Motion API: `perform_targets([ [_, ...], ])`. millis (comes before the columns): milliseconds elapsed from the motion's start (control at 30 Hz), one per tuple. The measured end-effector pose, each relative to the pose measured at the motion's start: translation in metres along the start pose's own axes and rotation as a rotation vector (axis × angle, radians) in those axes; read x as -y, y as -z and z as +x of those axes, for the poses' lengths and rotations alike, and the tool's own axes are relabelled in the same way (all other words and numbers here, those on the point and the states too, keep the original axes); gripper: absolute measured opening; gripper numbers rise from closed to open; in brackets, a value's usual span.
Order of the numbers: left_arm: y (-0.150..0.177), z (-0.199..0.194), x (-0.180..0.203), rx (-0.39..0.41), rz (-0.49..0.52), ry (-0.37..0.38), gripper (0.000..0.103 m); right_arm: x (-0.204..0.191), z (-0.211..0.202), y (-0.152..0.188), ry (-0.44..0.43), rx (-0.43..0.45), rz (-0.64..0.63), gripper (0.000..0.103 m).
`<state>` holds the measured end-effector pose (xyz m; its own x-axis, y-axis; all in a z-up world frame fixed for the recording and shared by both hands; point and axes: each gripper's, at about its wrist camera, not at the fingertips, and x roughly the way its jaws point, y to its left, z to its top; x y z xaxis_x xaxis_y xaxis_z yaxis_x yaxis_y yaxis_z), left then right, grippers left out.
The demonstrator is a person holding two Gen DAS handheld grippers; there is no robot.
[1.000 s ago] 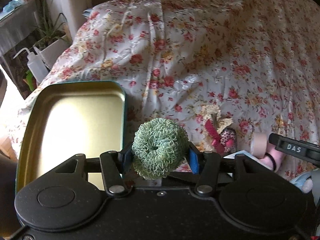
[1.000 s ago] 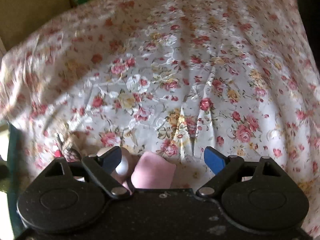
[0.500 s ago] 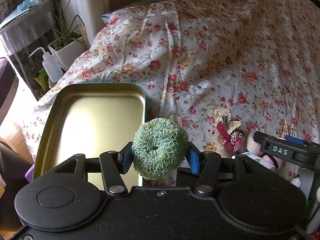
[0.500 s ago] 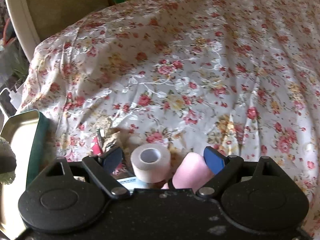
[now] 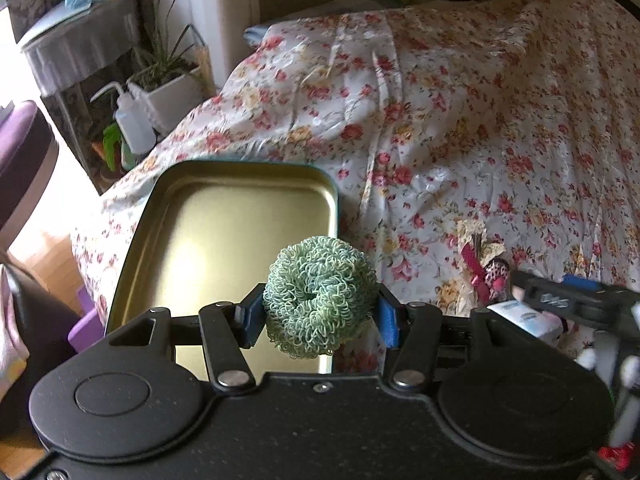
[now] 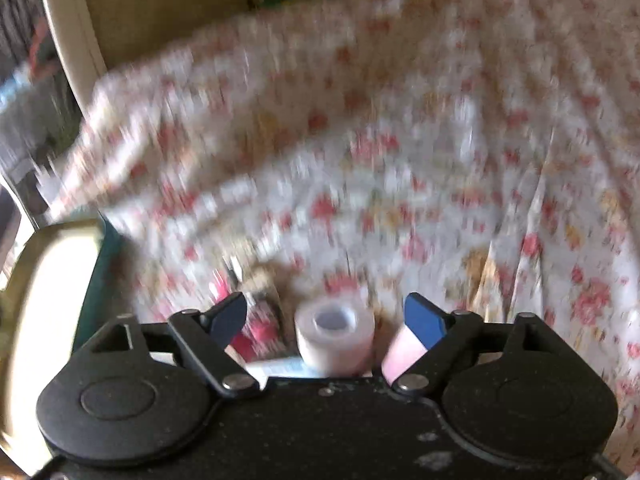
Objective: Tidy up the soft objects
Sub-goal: 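Carry the scrubber over the tray while the right gripper grasps the tape roll, then open the left gripper to drop the scrubber while the right carries tape to the tray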
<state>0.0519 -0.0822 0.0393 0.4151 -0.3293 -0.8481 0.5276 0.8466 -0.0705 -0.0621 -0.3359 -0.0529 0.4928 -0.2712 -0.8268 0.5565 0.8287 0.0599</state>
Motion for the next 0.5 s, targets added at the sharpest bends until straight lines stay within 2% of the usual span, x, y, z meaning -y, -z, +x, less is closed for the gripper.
perform_targets([
  [33, 0.001, 0.000, -0.002, -0.005, -0.006, 0.000, 0.053, 0.000, 0.009, 0.001, 0.023, -0.035, -0.004, 0.067],
  [67, 0.002, -0.001, -0.005, -0.009, -0.012, 0.002, 0.053, 0.002, 0.015, 0.003, 0.031, -0.053, 0.000, 0.064],
  [100, 0.004, -0.002, -0.008, -0.015, -0.016, 0.003, 0.053, 0.004, 0.018, 0.003, 0.016, -0.062, 0.013, 0.052],
  [133, 0.006, -0.003, -0.010, -0.020, -0.021, 0.005, 0.053, 0.008, 0.019, 0.002, -0.011, -0.072, 0.036, 0.048],
  [333, 0.011, -0.009, -0.031, -0.033, -0.052, 0.009, 0.053, 0.024, 0.000, -0.002, -0.015, -0.002, 0.116, 0.048],
  [500, 0.009, -0.007, -0.054, -0.056, -0.109, -0.022, 0.053, 0.037, -0.021, -0.009, -0.049, 0.070, 0.193, 0.048],
])
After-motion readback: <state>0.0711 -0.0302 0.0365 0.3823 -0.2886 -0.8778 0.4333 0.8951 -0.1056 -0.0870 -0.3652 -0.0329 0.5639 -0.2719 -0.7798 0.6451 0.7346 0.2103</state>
